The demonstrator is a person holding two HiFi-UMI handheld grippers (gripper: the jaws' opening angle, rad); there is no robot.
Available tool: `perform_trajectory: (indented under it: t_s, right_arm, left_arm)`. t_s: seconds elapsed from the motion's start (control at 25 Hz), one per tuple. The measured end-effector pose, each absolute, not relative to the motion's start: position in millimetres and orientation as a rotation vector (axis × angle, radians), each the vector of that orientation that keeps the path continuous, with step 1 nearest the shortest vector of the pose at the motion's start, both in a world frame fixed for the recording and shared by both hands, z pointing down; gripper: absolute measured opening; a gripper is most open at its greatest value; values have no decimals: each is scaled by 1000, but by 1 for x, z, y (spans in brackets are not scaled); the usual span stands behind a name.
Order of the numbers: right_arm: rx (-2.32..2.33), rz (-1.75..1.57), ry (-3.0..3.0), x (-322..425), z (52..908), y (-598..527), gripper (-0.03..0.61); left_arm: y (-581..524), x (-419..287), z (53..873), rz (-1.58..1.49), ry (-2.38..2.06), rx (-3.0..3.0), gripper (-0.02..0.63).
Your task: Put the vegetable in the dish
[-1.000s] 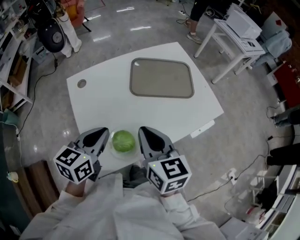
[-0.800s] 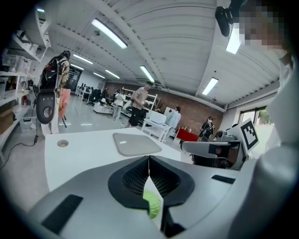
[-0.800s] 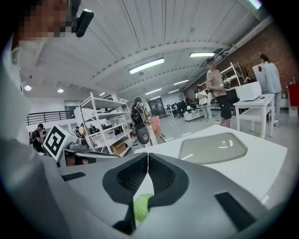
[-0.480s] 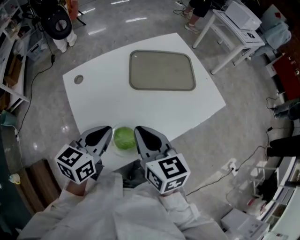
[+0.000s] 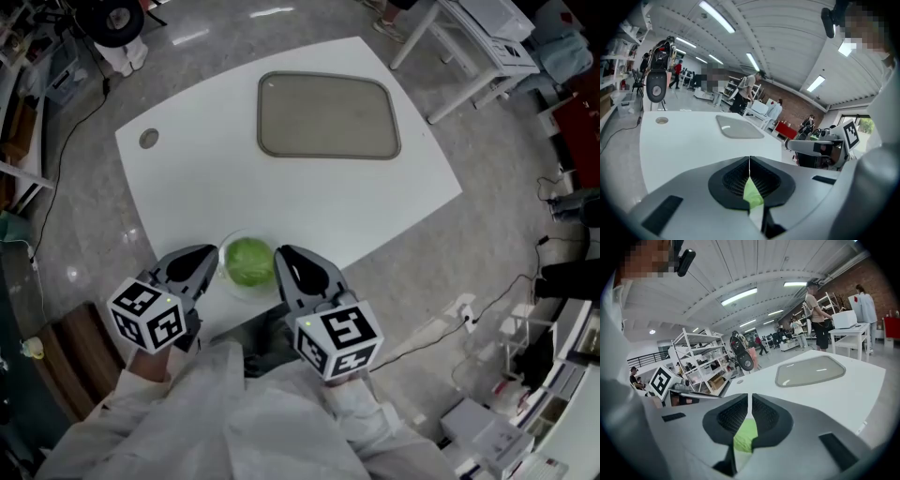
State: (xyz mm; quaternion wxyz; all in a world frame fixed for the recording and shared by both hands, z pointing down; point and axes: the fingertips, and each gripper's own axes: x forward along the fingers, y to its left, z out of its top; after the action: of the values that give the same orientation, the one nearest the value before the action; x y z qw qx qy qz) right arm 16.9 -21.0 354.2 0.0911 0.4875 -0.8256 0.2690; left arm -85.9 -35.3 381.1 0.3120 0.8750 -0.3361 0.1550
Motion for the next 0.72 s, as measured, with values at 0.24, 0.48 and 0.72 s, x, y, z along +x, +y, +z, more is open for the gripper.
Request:
perform_trajectory:
  t_s: [0.24,0.48,0.72]
  right_arm:
    - [1441,864,-2381,23,381,-18,15]
    - [1409,915,-2322,22,408,-19,15]
    - [1408,957,-2261,24,431,-12,15]
  left_arm:
    - [-34,-92,407,483,-890,2261,9]
    - [-35,-86,426,514,-885,2212,9]
    - [-28,-87,444,521,-877,2155,9]
